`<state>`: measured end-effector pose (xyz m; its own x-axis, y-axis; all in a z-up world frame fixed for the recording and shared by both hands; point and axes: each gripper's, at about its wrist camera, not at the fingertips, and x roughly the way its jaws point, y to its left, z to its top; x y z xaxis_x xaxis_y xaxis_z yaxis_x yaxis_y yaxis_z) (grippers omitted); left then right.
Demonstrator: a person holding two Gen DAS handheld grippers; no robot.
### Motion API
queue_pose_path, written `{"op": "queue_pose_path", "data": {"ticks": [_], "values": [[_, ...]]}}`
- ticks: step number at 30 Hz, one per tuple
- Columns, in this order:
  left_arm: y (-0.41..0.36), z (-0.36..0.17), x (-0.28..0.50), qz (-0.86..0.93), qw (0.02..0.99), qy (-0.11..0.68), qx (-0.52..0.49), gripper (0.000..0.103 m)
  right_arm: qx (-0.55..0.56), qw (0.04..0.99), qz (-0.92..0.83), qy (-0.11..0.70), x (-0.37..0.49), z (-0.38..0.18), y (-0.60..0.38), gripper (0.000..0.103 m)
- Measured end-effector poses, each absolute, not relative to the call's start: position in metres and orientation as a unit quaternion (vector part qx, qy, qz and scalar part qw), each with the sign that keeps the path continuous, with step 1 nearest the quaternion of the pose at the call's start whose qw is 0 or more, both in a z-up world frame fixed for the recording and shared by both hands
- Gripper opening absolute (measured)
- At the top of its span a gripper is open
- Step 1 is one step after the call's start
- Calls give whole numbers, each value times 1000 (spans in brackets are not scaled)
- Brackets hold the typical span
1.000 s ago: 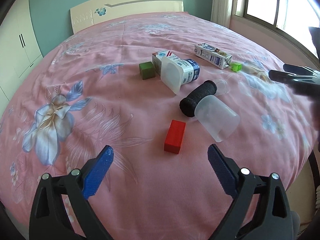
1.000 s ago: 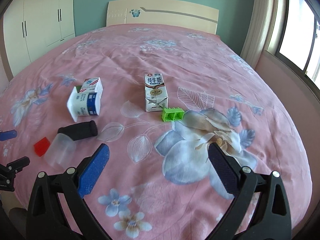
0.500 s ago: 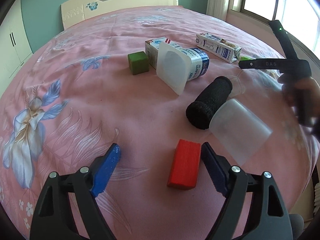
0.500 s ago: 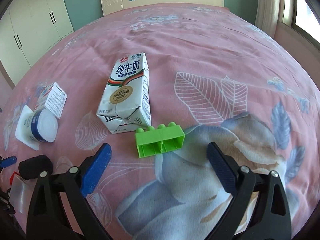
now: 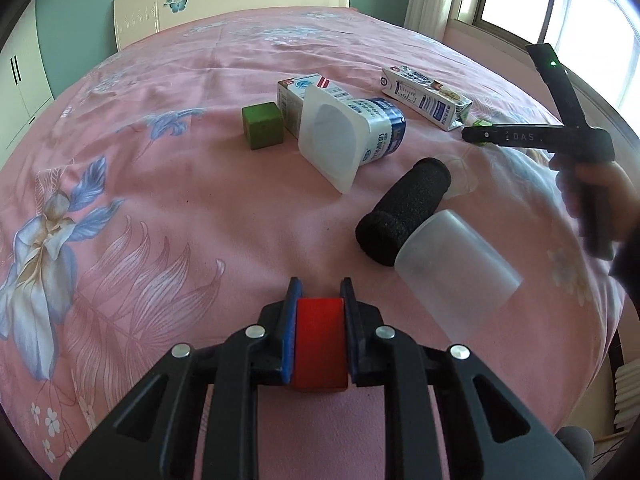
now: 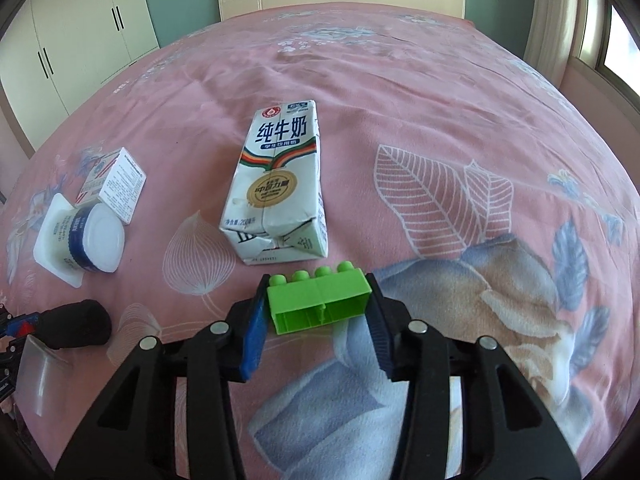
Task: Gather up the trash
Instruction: 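Grasp the red block with the left tool while the right tool grasps the green lego brick, then carry the red block and green brick in both tools over the white bin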
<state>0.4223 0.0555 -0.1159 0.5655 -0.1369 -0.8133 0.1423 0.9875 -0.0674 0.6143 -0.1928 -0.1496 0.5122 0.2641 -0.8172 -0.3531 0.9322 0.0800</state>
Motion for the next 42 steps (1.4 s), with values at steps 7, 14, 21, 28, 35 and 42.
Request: {"op": "queue_pose_path", "data": {"ticks": [7, 14, 21, 28, 35, 42], "values": [[60, -93, 400, -68, 885, 461, 14, 22, -56, 870, 188, 452, 565, -123, -191, 46], [62, -32, 360, -50, 903, 426, 33, 22, -73, 880, 216, 417, 495, -58, -190, 46], [55, 38, 308, -43, 922, 380, 54, 22, -97, 888, 253, 372, 406, 16, -177, 46], [41, 79, 251, -51, 932, 350, 75, 22, -119, 889, 280, 343, 319, 57, -165, 46], [29, 77, 208, -61, 930, 350, 92, 22, -135, 883, 298, 337, 254, 62, -156, 46], [20, 46, 182, -70, 920, 372, 107, 22, -145, 872, 308, 352, 212, 37, -144, 46]]}}
